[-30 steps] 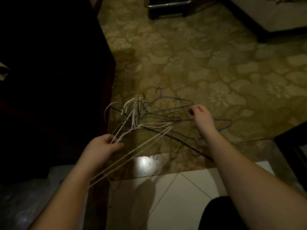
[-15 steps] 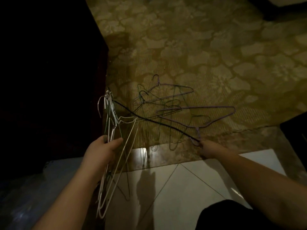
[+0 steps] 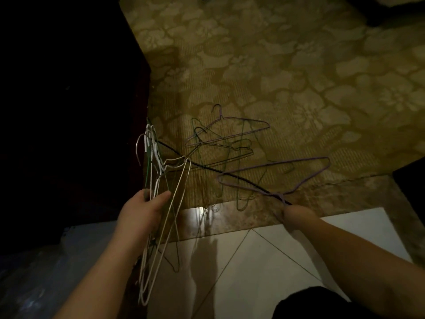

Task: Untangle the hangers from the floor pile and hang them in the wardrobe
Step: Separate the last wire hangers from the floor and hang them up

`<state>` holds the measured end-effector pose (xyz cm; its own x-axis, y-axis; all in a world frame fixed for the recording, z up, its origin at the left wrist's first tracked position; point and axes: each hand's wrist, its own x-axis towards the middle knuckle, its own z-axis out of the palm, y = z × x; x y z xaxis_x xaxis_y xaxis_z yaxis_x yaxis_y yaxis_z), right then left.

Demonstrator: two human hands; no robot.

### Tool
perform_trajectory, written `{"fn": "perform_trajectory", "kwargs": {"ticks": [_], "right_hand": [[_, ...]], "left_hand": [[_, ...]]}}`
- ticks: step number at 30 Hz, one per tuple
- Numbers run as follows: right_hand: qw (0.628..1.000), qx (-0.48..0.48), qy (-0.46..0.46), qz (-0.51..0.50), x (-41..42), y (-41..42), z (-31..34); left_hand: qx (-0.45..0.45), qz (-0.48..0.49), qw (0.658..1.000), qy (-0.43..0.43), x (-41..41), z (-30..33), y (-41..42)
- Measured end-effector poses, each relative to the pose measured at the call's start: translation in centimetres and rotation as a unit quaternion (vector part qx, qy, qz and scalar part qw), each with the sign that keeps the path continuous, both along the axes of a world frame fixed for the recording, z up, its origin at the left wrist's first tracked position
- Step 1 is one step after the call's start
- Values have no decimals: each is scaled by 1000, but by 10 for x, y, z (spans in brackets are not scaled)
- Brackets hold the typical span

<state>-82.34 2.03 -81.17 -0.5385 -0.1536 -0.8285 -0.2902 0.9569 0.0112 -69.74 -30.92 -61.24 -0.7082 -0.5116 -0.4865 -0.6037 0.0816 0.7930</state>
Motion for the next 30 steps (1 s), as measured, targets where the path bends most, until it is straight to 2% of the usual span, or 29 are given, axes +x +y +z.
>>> {"fn": "perform_trajectory", "kwargs": {"ticks": [4,7,9,13,15,21,25,30], "right_hand": [[991,-70,107,-43,1,6,13],[965,-153,210,-20,-3,9,41],[955,-175,240,-17,-5,5,72],[933,-223,273,-73,-20,-5,159],[930,-247,259,-85,-28,-7,212],[934,-312,135,-114,-15,-22,365],[940,-317,97,-78,7,-53,454],[945,-322,57,25,35,-101,559]], "left_hand": [[5,-4,1000,8,-4,1,-6],[5,-18,1000,14,-8,6,-8],[4,-28,999,15,-9,14,-3],[11,-16,1000,15,-1,43,11],[20,18,1000,13,7,69,13],[64,101,993,6,54,181,10],[69,130,989,-15,100,253,6],[60,177,982,-28,172,346,23]]}}
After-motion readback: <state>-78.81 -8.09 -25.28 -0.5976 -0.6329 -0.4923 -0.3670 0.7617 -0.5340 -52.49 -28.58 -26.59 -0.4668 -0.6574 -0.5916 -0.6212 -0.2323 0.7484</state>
